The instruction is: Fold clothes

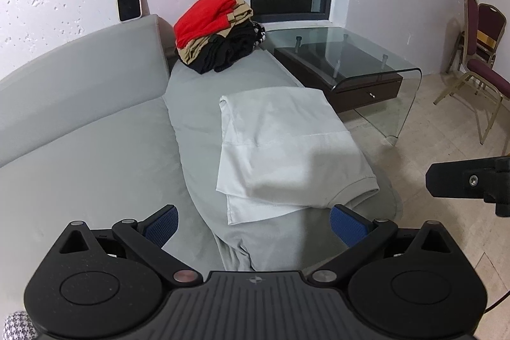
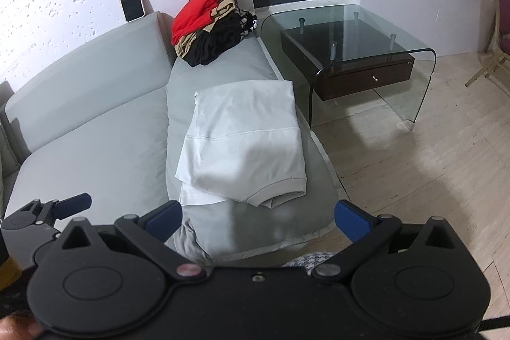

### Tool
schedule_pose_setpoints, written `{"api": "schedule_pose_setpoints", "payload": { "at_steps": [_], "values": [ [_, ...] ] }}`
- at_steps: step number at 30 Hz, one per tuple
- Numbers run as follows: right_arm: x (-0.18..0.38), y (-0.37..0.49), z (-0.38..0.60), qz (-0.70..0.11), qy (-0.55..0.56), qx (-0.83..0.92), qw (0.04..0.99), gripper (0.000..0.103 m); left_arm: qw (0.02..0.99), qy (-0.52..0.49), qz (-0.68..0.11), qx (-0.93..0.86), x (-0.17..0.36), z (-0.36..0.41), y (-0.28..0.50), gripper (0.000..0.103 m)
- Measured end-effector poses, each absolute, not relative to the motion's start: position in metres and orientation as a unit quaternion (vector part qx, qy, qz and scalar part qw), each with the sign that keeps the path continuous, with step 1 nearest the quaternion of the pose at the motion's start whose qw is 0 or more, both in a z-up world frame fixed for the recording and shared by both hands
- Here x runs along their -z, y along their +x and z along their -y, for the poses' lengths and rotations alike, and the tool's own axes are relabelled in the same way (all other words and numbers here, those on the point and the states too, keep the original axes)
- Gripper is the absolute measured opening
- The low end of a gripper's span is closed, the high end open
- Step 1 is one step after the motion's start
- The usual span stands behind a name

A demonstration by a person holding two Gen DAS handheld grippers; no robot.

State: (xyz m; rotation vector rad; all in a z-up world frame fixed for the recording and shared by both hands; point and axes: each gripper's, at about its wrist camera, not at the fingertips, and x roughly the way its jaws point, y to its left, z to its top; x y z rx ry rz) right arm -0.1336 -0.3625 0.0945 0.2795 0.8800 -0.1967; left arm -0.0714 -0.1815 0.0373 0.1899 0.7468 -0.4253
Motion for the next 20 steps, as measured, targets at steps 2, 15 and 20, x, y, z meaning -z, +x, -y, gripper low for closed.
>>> {"api": "schedule_pose_setpoints", "payload": {
  "at_steps": [2, 15, 20],
  "values": [
    [-0.094, -0.134, 0.364, -0.424, 0.134, 0.095, 0.891, 0.103, 0.905, 0.094, -0.359, 0.207, -0.037, 0.183, -0.072, 0.102],
    [-0.090, -0.131, 0.367, -0.429, 0.125, 0.093, 0.890, 0.103, 0.903, 0.106, -0.348, 0.229, -0.035, 0.194, -0.079, 0.102],
    [-0.089, -0.130, 0.370, -0.430, 0.127, 0.091, 0.889, 0.103, 0.912, 0.113, -0.323, 0.228, -0.036, 0.195, -0.086, 0.102]
  ]
}}
